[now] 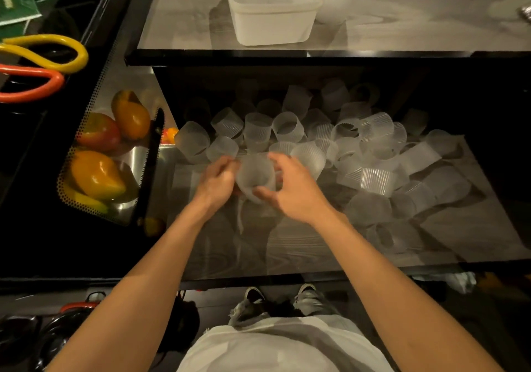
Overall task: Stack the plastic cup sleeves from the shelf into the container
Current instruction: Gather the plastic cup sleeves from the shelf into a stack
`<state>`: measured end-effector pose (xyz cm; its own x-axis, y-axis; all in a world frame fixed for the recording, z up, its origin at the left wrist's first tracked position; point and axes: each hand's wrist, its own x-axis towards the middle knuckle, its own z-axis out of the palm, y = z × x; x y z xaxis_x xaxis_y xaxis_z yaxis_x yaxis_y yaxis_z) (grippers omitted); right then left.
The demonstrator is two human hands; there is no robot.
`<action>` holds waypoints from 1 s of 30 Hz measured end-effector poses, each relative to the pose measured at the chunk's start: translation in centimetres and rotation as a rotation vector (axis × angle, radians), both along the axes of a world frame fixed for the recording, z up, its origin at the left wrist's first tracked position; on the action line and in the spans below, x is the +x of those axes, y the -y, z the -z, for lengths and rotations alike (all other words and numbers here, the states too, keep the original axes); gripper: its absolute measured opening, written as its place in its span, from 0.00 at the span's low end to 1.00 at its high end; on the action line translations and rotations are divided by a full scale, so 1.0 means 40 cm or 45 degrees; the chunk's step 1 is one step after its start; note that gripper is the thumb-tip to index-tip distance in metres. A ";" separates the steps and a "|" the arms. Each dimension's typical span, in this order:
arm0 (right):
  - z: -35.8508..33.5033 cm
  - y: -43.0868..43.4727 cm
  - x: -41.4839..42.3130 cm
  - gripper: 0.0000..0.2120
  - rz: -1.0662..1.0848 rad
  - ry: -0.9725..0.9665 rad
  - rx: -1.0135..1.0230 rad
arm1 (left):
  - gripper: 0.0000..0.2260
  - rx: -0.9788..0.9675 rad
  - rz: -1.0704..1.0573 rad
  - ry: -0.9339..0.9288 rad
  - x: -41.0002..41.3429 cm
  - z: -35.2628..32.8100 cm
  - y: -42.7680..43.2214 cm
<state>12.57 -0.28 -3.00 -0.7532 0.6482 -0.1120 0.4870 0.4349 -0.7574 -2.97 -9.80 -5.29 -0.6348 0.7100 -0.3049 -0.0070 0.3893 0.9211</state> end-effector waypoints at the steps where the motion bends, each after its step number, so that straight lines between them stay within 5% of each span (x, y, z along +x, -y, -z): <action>1: -0.037 -0.012 0.007 0.36 0.036 -0.069 0.020 | 0.07 0.095 -0.006 -0.018 0.001 -0.028 -0.019; 9: -0.149 -0.124 0.097 0.21 0.338 -0.374 0.090 | 0.09 0.364 0.177 -0.125 0.074 -0.158 -0.182; 21: -0.045 -0.161 0.161 0.27 0.294 -0.265 -0.028 | 0.08 0.261 0.150 -0.149 0.133 -0.077 -0.198; 26: -0.017 -0.166 0.160 0.21 0.201 0.006 0.064 | 0.14 -0.045 0.262 -0.305 0.132 -0.046 -0.189; 30: -0.018 -0.167 0.171 0.30 0.216 0.146 0.112 | 0.14 -0.008 -0.024 -0.689 0.167 -0.060 -0.203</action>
<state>19.40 6.41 -2.26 -0.6179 0.7757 -0.1282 0.6396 0.4010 -0.6558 3.69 -1.70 -2.89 -0.7151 0.6960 0.0651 0.4606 0.3990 0.7929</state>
